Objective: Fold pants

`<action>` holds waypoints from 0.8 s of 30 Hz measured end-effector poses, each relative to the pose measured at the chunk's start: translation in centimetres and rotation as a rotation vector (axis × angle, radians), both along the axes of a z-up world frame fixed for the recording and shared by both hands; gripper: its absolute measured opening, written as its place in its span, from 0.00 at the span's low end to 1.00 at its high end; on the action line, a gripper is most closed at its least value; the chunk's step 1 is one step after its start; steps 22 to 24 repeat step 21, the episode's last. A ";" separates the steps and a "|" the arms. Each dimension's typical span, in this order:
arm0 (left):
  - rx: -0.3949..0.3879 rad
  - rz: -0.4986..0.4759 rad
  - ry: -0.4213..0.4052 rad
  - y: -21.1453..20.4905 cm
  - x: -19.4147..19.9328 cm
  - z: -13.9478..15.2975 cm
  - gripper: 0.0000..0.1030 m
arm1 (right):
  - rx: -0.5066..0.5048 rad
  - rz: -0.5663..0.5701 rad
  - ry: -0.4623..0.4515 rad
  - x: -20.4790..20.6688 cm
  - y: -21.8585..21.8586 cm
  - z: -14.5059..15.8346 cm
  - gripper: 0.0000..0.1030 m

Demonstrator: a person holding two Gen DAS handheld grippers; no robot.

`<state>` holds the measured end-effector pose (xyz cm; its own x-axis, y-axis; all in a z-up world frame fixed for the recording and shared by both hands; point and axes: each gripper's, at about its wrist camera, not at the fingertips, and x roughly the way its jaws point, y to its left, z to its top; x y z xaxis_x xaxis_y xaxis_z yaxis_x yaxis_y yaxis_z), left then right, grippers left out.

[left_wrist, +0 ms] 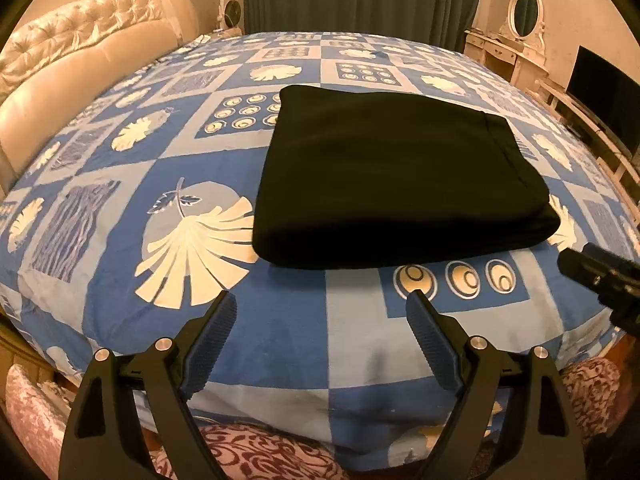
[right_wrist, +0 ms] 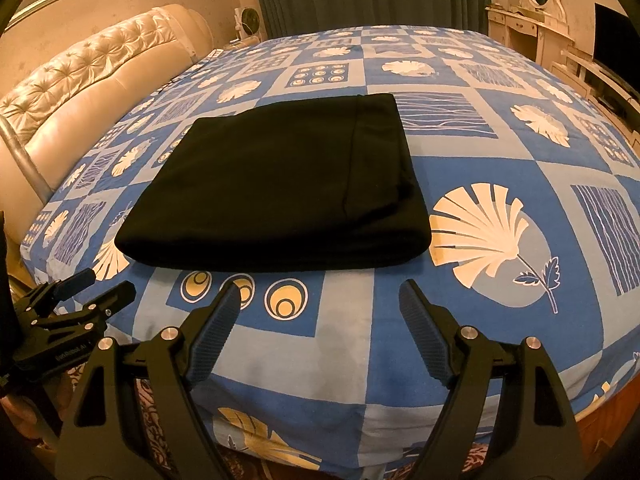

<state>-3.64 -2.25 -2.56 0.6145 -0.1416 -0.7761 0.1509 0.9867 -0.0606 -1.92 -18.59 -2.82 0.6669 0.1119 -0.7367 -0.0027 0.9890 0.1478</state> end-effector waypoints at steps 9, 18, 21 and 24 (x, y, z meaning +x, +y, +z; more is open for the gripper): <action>-0.013 -0.046 -0.102 -1.1 -0.2 2.1 0.87 | 0.009 -0.003 0.013 0.1 -0.1 -0.4 0.79; -0.035 -0.154 -0.121 -0.3 1.6 3.3 0.87 | 0.080 -0.037 0.021 1.3 -3.3 0.3 0.79; -0.041 -0.096 -0.130 2.5 4.3 3.7 0.87 | 0.094 -0.076 0.013 2.8 -6.1 0.7 0.83; -0.041 -0.096 -0.130 2.5 4.3 3.7 0.87 | 0.094 -0.076 0.013 2.8 -6.1 0.7 0.83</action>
